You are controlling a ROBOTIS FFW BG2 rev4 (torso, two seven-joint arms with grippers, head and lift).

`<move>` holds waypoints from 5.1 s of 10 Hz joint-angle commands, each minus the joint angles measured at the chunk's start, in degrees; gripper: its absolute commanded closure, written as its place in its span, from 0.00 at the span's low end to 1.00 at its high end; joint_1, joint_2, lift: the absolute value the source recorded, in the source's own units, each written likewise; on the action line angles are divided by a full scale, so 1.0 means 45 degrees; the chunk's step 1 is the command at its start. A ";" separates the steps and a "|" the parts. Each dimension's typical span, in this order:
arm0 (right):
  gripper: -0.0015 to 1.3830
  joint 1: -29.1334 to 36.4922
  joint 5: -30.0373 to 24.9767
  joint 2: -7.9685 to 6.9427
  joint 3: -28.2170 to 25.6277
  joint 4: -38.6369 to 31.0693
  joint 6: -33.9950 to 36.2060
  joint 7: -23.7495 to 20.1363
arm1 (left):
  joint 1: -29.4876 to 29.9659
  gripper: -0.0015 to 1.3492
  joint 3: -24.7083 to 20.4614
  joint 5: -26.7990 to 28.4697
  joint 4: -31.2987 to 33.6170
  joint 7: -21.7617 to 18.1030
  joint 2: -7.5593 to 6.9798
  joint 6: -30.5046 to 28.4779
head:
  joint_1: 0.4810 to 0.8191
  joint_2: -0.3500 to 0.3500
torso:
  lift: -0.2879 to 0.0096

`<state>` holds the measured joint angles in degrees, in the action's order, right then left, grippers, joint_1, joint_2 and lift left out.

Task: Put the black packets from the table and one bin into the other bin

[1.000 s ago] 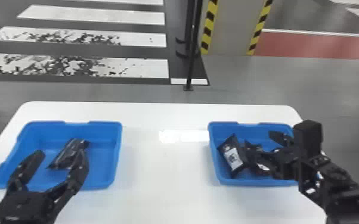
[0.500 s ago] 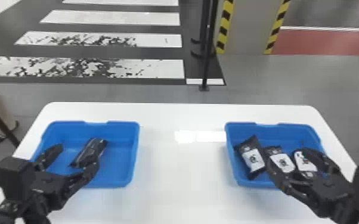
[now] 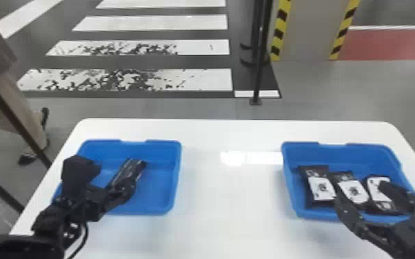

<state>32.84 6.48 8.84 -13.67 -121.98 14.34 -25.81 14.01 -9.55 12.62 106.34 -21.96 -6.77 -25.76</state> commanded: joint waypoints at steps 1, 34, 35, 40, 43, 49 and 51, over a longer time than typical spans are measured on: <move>0.09 -0.0017 0.0008 -0.0011 0.0017 0.0123 -0.0001 -0.0045 | -0.0458 0.17 0.0268 0.0065 -0.0584 -0.0119 -0.0155 -0.0493 | 0.63 0.57 | 0.60; 0.69 -0.8517 0.3791 0.1083 0.8040 0.2998 0.2311 0.0775 | 0.1073 0.89 0.4153 -0.8796 0.1635 -0.0412 -0.0175 0.3570 | 0.63 0.65 | 0.60; 0.93 -0.8454 0.3944 0.1083 0.8066 0.2936 0.2186 0.0814 | 0.1136 0.89 0.4102 -0.8796 0.1635 -0.0412 -0.0175 0.3507 | 0.63 0.66 | 0.60; 0.92 -0.8298 0.4274 0.1083 0.8116 0.2873 0.2155 0.0931 | 0.1292 0.78 0.3925 -0.9151 0.1635 -0.0393 -0.0116 0.4164 | 0.63 0.68 | 0.60; 0.92 -0.7704 0.3918 0.1024 0.6466 0.2561 0.1311 0.1068 | 0.1417 0.06 0.3721 -0.9126 0.1603 -0.0393 -0.0077 0.4195 | 0.63 0.68 | 0.60; 0.90 -0.5517 0.0770 0.1200 0.0905 0.2748 0.2874 0.0912 | 0.1823 0.10 0.3138 -0.9050 0.1635 -0.0393 0.0060 0.4601 | 0.63 0.28 | 0.60; 0.27 -0.5517 0.0821 0.1200 0.0575 0.3623 0.2093 0.0755 | 0.1823 0.10 0.3138 -0.8948 0.1603 -0.0393 0.0079 0.4664 | 0.63 0.20 | 0.60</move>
<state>7.94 10.18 14.23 -10.82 -106.37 24.57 -22.43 22.20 4.55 -27.85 113.56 -23.73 -6.42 -4.91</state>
